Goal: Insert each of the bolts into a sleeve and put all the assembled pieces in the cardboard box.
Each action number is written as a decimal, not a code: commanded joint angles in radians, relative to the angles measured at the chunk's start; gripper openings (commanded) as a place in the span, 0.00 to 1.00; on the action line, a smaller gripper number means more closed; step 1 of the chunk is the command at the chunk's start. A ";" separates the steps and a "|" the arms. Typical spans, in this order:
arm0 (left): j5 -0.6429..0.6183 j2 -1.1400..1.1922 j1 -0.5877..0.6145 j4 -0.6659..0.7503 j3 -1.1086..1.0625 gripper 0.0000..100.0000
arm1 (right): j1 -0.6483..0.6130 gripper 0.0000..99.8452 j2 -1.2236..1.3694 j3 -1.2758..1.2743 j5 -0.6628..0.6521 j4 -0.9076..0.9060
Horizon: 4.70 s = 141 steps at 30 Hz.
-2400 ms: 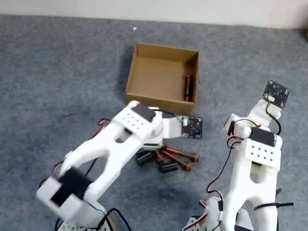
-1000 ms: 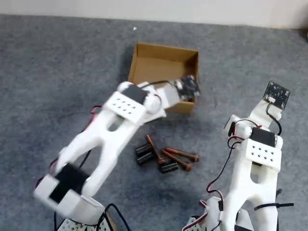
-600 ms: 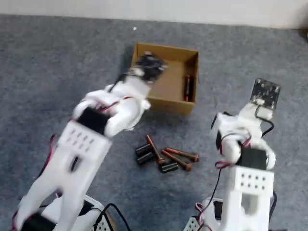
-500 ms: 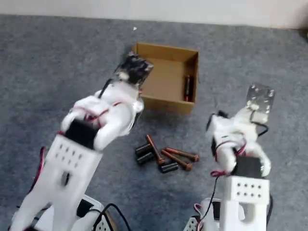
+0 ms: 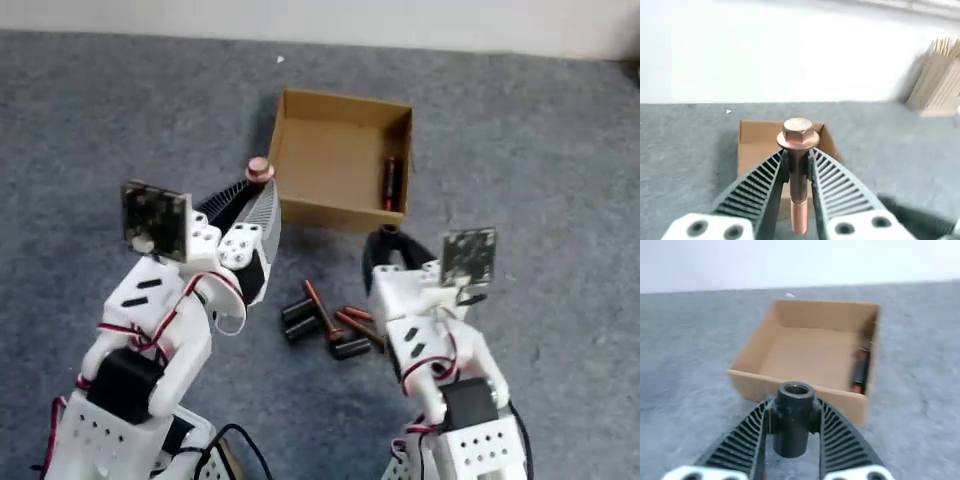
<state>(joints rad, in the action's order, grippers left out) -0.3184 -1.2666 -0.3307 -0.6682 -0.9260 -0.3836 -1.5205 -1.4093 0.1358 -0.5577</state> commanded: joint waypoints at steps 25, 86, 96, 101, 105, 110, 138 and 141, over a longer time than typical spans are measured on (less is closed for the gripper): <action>-0.143 -0.045 -0.194 0.276 -0.199 0.00 | -0.248 0.01 -0.311 -0.318 -0.345 0.217; -0.021 -0.056 0.357 -0.344 -0.248 0.27 | 0.073 0.01 -0.300 -0.105 -0.123 -0.211; -0.015 -0.056 0.387 -0.163 -0.503 0.27 | 0.074 0.01 -0.298 -0.039 -0.216 -0.219; -0.015 -0.056 0.387 -0.068 -0.575 0.27 | 0.074 0.01 -0.289 0.071 -0.227 -0.219; -0.015 -0.056 0.386 -0.031 -0.602 0.27 | 0.073 0.01 -0.110 0.228 -0.229 -0.219; -0.015 -0.056 0.386 -0.025 -0.608 0.27 | 0.071 0.01 0.298 0.473 -0.229 -0.217; -0.015 -0.056 0.387 -0.028 -0.608 0.27 | 0.117 0.06 1.541 0.938 -0.222 0.453; -0.015 -0.056 0.387 -0.028 -0.608 0.27 | 0.119 0.14 1.543 0.932 -0.221 0.452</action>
<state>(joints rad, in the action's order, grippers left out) -0.3445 -1.3111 0.0437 -0.7127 -1.5397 -0.2793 0.0460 -0.5455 -0.0821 -0.1435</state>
